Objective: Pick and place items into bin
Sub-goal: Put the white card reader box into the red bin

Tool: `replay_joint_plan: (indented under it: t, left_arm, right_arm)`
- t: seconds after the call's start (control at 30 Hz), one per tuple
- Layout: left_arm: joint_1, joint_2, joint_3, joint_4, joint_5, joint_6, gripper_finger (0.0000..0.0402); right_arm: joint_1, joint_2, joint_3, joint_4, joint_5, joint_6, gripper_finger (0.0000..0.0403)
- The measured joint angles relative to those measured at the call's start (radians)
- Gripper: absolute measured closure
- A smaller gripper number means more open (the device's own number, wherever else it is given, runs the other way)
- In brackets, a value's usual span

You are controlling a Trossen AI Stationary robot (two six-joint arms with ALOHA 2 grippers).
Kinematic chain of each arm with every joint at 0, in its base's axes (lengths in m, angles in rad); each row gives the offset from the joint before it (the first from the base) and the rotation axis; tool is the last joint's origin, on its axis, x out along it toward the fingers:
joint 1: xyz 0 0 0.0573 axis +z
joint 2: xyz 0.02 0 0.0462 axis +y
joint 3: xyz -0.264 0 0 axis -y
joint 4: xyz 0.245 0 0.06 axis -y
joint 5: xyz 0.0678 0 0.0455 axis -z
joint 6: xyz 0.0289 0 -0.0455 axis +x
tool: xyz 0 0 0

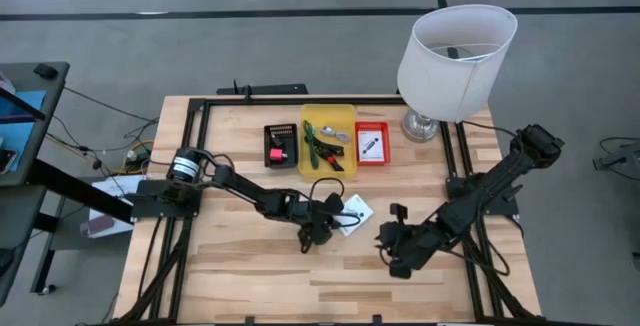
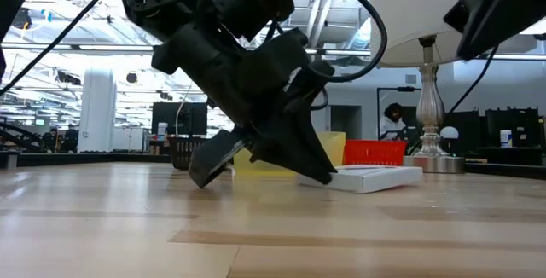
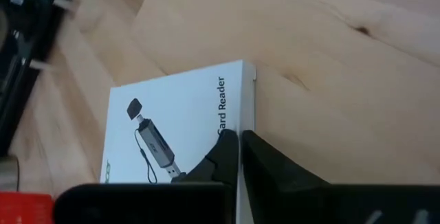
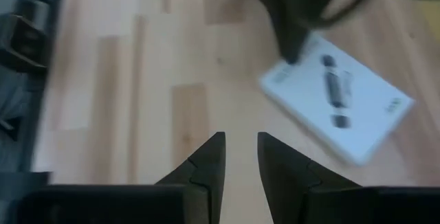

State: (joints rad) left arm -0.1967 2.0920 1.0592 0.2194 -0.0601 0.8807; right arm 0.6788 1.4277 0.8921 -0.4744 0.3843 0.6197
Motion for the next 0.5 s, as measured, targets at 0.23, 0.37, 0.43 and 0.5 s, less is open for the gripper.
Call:
replay_joint_plan:
  t: [0.23,0.37,0.43,0.5]
  left_arm:
    - [-0.016,0.008,0.000,0.067,-0.094,-0.048,0.0401]
    - [-0.042,0.008,0.000,0.076,-0.151,-0.040,0.0400]
    - [-0.057,0.008,0.000,0.084,-0.197,-0.027,0.0400]
    - [-0.074,0.008,0.000,0.090,-0.241,-0.011,0.0400]
  right_arm:
    - [0.051,0.000,0.000,0.055,0.013,0.000,0.0324]
    - [0.053,0.000,0.000,0.067,0.013,0.001,0.0324]
    - [0.053,0.000,0.000,0.066,0.013,0.006,0.0324]
    - [0.053,0.000,0.000,0.067,0.013,0.008,0.0324]
